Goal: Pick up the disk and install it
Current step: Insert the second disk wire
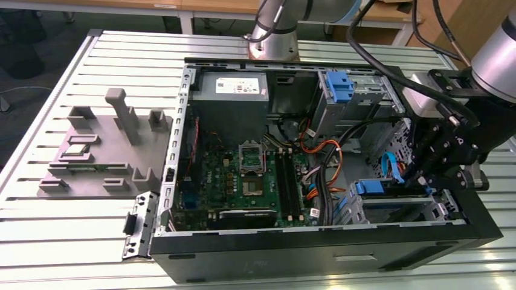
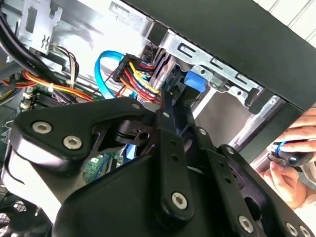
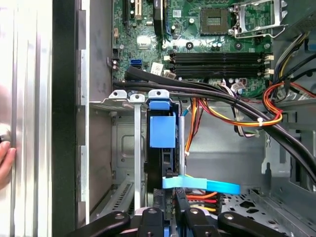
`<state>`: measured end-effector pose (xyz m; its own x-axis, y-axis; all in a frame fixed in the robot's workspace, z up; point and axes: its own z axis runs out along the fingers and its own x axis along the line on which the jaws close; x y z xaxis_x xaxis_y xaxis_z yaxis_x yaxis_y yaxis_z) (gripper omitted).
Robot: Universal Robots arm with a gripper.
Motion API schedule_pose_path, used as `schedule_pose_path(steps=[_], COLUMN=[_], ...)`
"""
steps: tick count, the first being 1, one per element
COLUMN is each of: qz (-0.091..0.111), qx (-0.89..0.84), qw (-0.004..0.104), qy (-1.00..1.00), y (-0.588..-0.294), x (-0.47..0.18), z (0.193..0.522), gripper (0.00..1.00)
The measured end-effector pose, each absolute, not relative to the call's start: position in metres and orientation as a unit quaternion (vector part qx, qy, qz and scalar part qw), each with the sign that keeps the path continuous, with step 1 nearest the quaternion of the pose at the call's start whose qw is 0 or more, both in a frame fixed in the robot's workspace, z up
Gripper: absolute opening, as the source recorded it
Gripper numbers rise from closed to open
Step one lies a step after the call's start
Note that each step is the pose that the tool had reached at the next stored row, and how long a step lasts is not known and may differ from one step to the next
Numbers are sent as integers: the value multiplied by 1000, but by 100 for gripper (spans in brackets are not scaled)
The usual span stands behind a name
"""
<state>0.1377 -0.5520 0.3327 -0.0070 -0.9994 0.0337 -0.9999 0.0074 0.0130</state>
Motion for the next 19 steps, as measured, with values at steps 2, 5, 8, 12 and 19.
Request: schedule_pose_path(steps=[2, 5, 8, 12, 19], qz=[7, 7, 7, 6, 2], qx=[704, 704, 704, 704, 705], qw=[16, 16, 16, 16, 11], qy=[-710, -710, -710, -710, -710], y=[-552, -552, -552, -552, -552], x=[138, 138, 138, 138, 138], z=[339, 350, 357, 363, 363], gripper=[24, 24, 24, 24, 24])
